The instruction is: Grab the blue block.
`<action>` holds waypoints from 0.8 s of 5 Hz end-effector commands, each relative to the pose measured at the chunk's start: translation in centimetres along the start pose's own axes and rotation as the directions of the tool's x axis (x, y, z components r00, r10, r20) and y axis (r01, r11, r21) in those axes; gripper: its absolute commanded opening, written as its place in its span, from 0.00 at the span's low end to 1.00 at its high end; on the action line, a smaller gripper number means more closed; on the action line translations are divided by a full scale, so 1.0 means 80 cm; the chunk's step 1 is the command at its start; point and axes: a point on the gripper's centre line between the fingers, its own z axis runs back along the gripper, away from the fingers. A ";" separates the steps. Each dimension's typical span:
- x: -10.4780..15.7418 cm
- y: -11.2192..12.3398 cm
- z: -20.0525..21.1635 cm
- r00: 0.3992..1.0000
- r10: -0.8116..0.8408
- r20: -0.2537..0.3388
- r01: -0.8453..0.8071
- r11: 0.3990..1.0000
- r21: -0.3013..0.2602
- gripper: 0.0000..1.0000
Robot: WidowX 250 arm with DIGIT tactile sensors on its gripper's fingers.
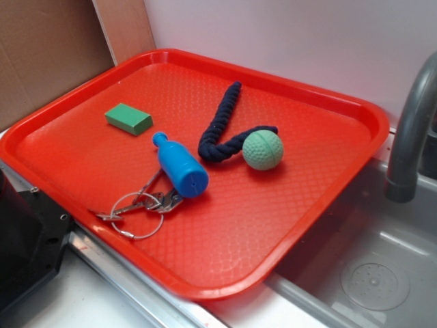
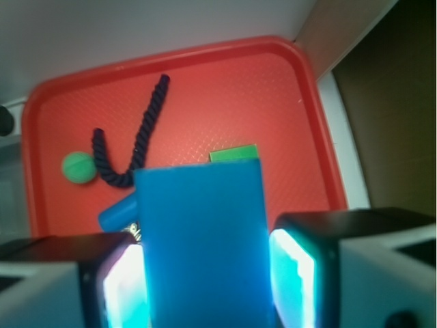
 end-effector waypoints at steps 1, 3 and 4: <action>-0.001 -0.005 -0.001 1.000 0.002 0.013 -0.002 1.000 0.009 0.00; -0.005 -0.001 -0.011 0.999 0.005 -0.033 -0.004 1.000 0.028 0.00; -0.002 -0.004 -0.022 0.998 -0.008 -0.056 0.010 0.999 0.043 0.00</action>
